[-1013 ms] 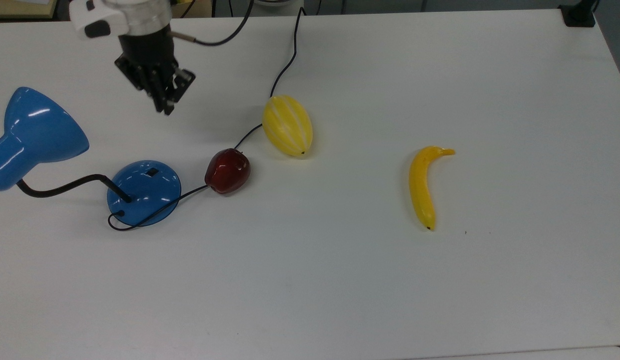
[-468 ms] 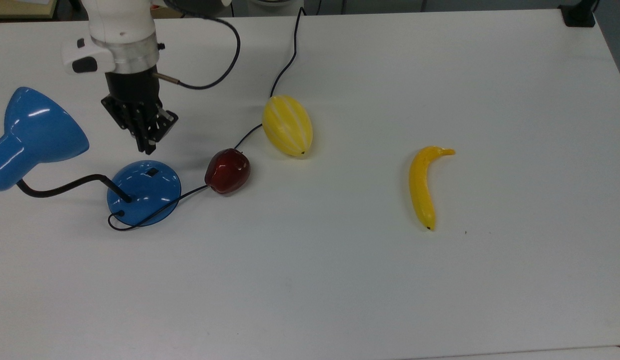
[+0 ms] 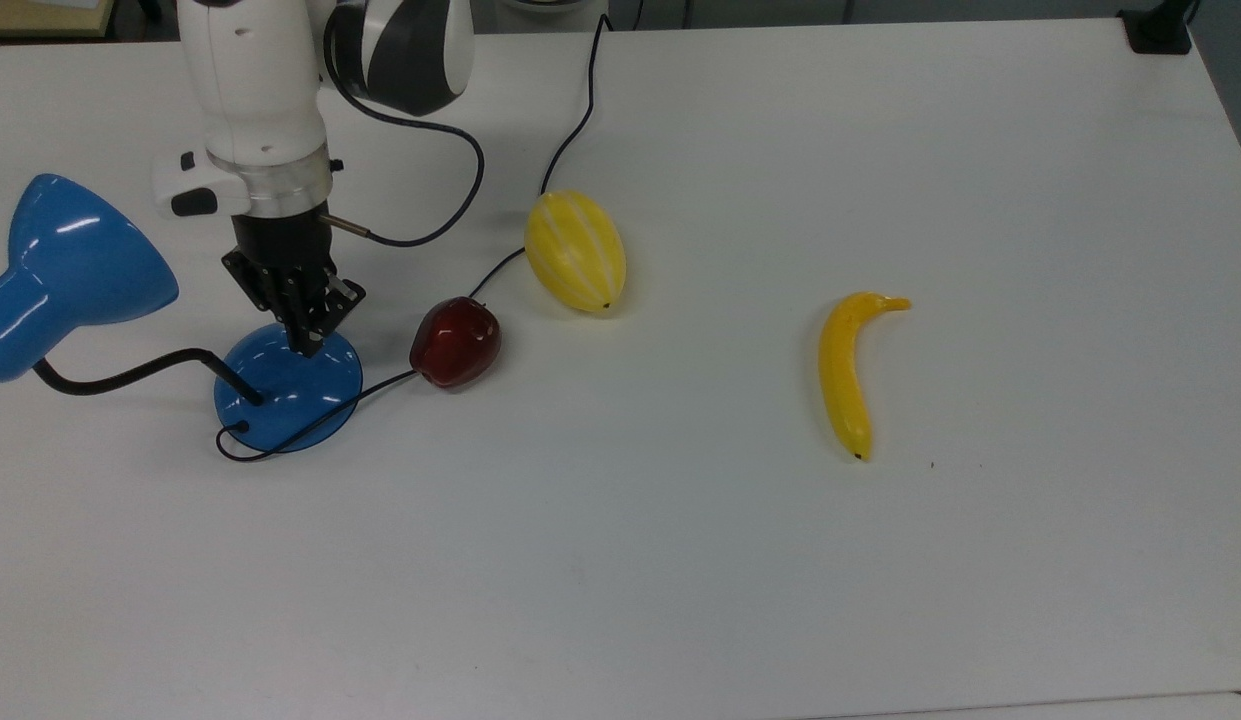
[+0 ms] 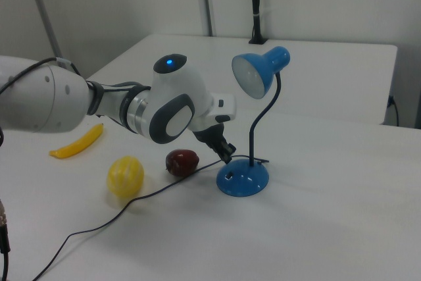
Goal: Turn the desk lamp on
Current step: 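Press down on the lamp base switch with the gripper fingertips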
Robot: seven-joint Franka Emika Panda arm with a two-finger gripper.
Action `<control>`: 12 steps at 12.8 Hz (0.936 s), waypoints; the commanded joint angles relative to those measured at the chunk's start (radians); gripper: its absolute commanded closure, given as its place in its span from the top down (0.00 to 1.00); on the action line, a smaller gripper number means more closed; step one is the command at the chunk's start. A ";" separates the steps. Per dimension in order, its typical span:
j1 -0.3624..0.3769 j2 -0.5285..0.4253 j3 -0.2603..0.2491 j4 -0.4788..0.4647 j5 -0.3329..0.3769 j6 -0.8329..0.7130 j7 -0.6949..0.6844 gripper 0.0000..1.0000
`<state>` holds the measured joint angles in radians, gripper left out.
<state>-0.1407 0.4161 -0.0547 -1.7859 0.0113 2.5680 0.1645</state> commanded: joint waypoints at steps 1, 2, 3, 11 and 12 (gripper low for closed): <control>0.012 0.016 -0.007 0.003 0.001 0.017 0.013 0.14; 0.010 0.016 -0.007 0.003 0.001 0.015 0.010 0.14; 0.006 0.016 -0.008 0.002 0.001 0.011 0.006 0.14; 0.006 0.024 -0.022 -0.004 0.001 0.004 0.003 0.14; 0.006 0.024 -0.022 -0.004 -0.001 0.004 0.001 0.13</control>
<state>-0.1428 0.4377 -0.0670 -1.7859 0.0112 2.5681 0.1645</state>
